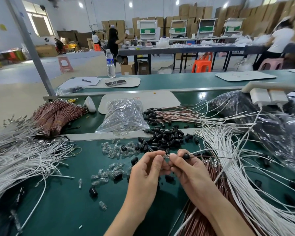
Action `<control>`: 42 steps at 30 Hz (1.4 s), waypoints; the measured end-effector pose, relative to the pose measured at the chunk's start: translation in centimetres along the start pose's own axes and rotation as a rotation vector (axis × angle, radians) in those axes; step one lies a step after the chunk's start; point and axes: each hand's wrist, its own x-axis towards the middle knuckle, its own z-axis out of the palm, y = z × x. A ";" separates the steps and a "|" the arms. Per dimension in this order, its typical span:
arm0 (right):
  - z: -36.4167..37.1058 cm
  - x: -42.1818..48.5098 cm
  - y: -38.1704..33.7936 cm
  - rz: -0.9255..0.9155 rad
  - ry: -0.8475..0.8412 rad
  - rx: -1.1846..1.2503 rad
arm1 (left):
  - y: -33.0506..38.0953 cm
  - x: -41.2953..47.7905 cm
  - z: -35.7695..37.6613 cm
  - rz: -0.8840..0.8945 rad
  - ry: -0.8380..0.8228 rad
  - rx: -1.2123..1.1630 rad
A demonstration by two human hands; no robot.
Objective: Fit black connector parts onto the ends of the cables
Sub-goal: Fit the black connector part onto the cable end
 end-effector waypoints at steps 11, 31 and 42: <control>-0.2 -0.1 0.2 -0.030 -0.014 -0.082 | 0.2 -0.1 -0.3 -0.006 -0.018 -0.002; -0.2 -0.1 0.2 -0.054 -0.031 -0.024 | 0.7 -0.3 -0.6 0.041 -0.025 0.039; -0.4 -0.3 0.0 -0.040 -0.047 -0.078 | 0.9 -0.3 -0.8 0.034 -0.061 0.098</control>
